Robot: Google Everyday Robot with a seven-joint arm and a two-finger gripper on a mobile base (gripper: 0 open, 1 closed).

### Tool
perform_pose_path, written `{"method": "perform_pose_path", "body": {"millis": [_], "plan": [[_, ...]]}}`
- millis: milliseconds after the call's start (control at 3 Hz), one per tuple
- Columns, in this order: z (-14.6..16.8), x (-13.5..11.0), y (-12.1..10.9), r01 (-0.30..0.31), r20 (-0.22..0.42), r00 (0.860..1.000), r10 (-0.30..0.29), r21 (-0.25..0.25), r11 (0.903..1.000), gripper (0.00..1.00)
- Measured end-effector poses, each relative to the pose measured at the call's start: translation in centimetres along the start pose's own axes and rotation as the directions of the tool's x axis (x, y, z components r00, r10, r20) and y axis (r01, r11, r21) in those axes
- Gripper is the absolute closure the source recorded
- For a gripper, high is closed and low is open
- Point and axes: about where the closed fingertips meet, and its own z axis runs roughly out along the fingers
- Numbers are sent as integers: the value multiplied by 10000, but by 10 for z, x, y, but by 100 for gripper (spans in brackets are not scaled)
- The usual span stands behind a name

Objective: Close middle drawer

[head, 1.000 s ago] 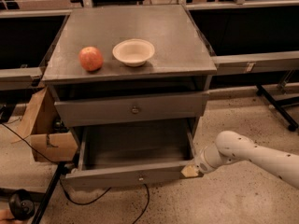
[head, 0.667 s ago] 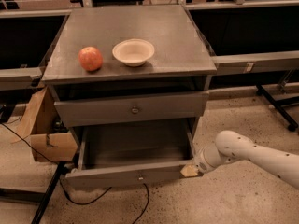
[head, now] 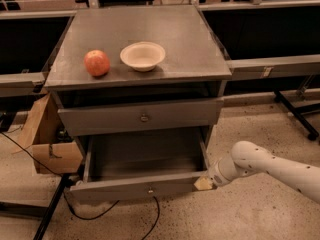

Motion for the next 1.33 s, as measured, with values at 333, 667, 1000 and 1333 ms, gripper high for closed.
{"method": "perform_pose_path", "body": {"millis": [333, 667, 1000, 1333], "plan": [[1, 5, -3, -193, 109, 9998, 192, 12, 9998, 100], [3, 6, -4, -230, 157, 9996, 230, 20, 9997, 100], [7, 6, -2, -261, 211, 9994, 262, -28, 9997, 100], [9, 3, -1, -269, 307, 9992, 270, -43, 9996, 100]]}}
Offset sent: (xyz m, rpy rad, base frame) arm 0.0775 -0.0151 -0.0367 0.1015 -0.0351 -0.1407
